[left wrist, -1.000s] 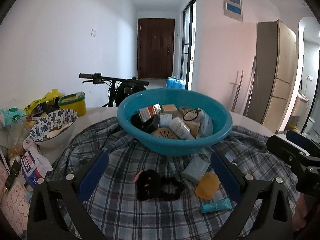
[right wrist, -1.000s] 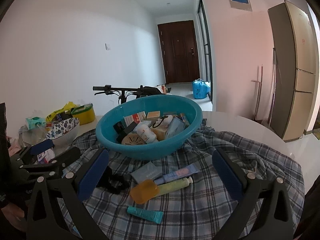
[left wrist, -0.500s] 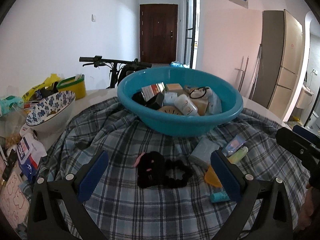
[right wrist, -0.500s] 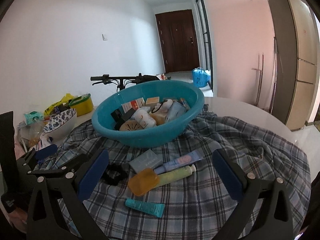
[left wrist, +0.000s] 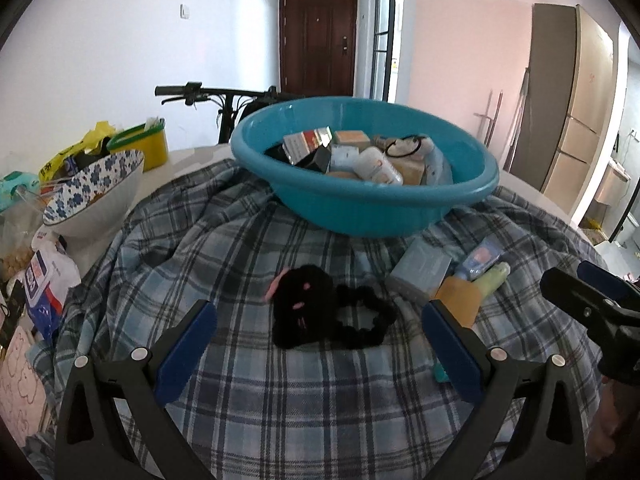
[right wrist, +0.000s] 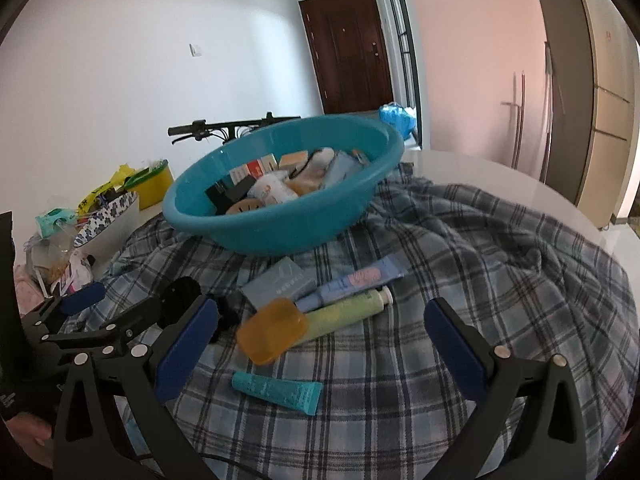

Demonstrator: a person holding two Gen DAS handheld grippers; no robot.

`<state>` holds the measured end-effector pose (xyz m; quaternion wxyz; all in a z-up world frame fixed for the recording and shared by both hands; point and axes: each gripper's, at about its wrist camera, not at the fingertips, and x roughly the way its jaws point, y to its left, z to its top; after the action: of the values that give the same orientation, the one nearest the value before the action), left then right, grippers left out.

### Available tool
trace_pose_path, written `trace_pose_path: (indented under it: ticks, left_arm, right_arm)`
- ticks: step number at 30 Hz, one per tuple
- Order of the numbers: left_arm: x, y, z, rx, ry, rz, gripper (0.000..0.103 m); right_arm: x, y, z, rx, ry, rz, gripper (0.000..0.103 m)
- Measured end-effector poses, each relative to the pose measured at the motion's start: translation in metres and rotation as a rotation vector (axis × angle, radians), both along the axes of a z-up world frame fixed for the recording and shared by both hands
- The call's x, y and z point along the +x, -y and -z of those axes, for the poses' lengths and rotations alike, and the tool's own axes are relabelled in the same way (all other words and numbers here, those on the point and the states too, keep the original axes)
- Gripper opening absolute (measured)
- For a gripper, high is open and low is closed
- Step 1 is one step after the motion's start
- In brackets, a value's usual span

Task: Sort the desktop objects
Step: 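Grasp the black hair tie on the cloth with the left tool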

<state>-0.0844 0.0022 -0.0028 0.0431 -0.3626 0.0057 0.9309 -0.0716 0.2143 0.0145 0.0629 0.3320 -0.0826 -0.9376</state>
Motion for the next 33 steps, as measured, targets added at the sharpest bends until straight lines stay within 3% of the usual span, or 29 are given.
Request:
trace_pose_path:
  ticks: [13, 19, 27, 33]
  left_arm:
    - [-0.007, 0.009, 0.026, 0.017, 0.095, 0.004, 0.103]
    - [-0.01, 0.0, 0.034, 0.009, 0.12, 0.035, 0.103]
    - [-0.025, 0.004, 0.035, -0.03, 0.134, 0.003, 0.103]
    - [-0.048, 0.017, 0.037, 0.054, 0.164, -0.026, 0.101]
  right_arm:
    - [-0.007, 0.014, 0.027, 0.007, 0.079, -0.059, 0.103]
    - [-0.003, 0.027, 0.038, 0.03, 0.11, -0.115, 0.103]
    - [0.003, 0.033, 0.048, 0.049, 0.145, -0.159, 0.101]
    - [-0.001, 0.039, 0.057, 0.05, 0.178, -0.183, 0.087]
